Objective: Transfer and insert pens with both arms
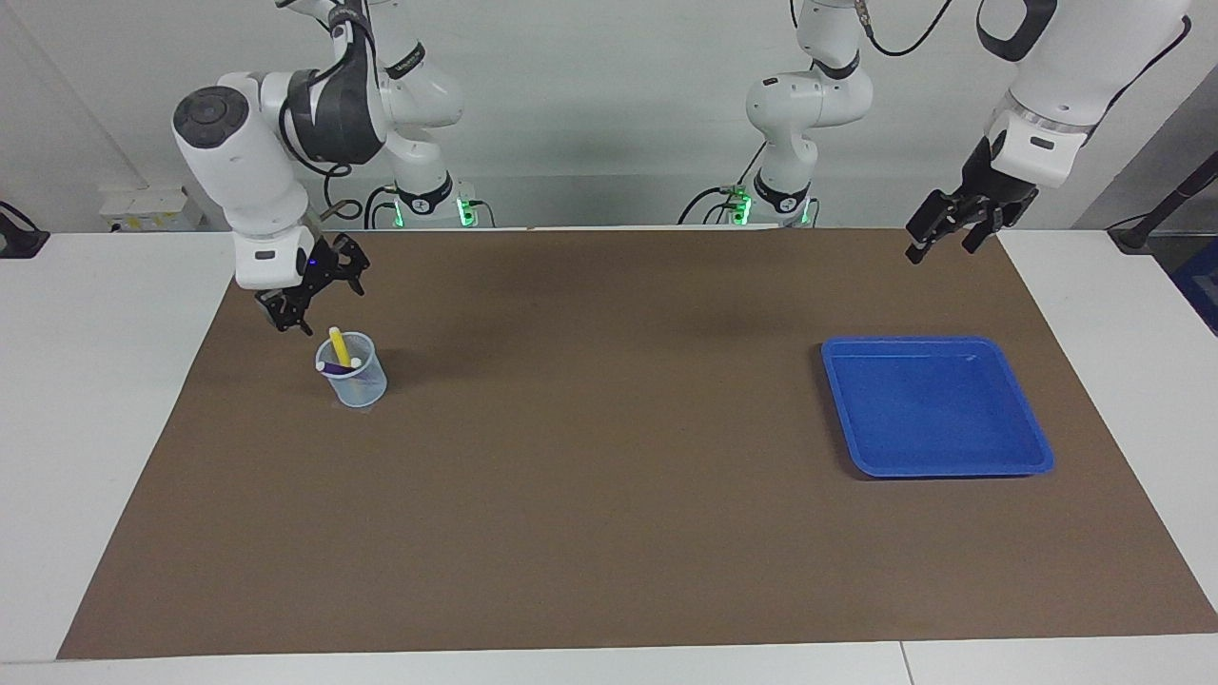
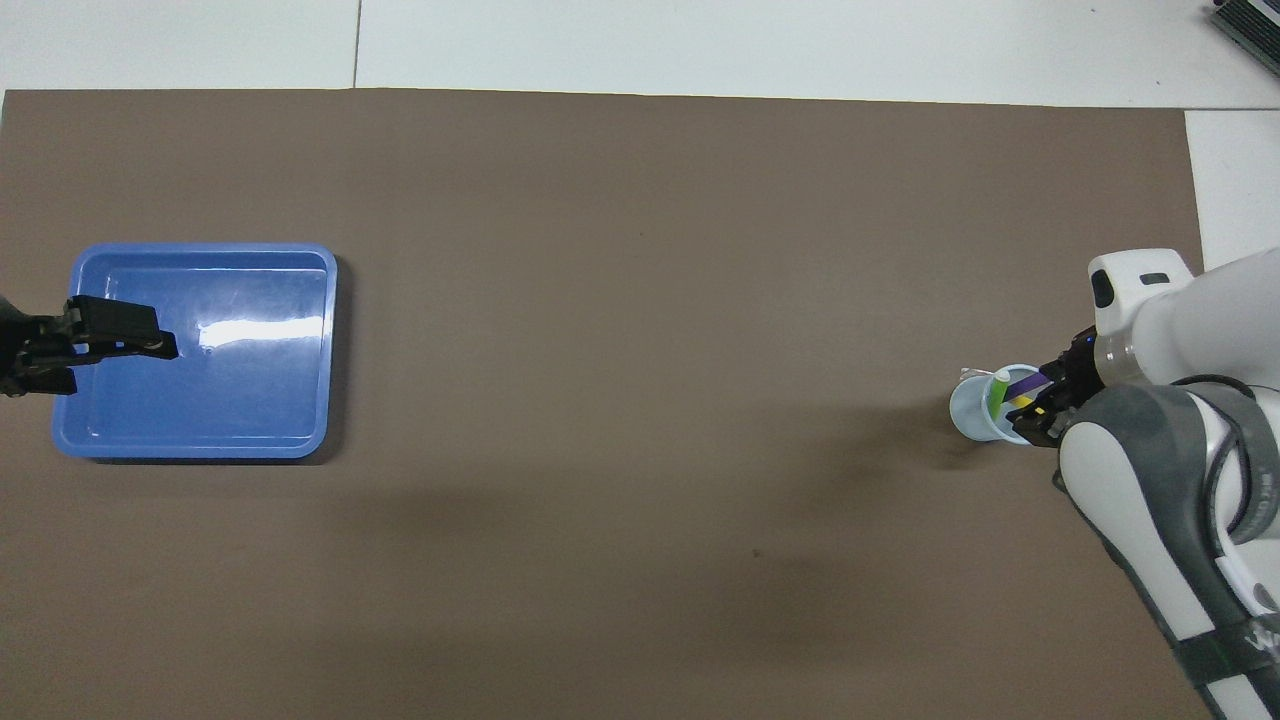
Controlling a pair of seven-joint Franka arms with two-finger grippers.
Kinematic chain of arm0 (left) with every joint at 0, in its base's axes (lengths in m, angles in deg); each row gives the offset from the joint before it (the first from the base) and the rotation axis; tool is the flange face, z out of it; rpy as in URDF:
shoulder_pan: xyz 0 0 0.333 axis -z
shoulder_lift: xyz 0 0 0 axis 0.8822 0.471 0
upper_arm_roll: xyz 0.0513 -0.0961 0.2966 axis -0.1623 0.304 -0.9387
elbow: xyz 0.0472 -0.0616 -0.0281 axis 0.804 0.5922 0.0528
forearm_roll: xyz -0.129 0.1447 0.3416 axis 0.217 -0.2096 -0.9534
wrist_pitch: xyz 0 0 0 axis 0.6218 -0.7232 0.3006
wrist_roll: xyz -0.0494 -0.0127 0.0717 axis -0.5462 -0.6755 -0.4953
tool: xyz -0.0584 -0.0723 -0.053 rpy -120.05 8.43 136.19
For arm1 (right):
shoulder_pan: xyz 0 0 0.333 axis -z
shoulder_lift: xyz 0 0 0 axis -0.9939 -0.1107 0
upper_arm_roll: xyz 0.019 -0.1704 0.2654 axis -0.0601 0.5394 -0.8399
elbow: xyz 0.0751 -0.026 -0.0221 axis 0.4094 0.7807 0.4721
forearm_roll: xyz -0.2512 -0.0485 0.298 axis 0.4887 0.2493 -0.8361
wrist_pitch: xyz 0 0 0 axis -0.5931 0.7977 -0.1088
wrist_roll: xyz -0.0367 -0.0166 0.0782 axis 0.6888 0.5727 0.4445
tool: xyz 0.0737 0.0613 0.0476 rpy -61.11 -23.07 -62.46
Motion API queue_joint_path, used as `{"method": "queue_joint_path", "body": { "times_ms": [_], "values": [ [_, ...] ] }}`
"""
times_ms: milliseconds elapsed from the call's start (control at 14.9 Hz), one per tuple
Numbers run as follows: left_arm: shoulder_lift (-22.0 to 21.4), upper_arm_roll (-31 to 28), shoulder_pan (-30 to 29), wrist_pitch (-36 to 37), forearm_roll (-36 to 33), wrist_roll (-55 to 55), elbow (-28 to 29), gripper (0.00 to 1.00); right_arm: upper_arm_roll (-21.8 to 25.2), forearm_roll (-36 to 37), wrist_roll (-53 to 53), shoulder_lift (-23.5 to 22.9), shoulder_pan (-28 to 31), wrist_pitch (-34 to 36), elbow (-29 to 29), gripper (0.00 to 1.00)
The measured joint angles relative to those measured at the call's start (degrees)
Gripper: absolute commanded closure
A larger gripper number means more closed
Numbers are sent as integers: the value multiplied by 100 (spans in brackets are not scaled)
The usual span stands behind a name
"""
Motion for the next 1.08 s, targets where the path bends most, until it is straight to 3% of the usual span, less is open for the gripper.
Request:
{"method": "queue_joint_path", "body": {
  "times_ms": [202,605,739,1076],
  "values": [
    [80,-352,363,163,-209,11,-292,0,31,-24,445,170,32,836,-549,0],
    [88,-359,369,297,-633,1031,-378,0,6,-327,1969,175,13,2106,-1557,0],
    [99,-334,368,293,-633,1093,-378,0,-19,-340,2177,154,-10,2171,-1627,0],
    [152,-103,339,90,-633,403,-238,0,45,-347,2340,192,-266,1495,-969,0]
  ]
}}
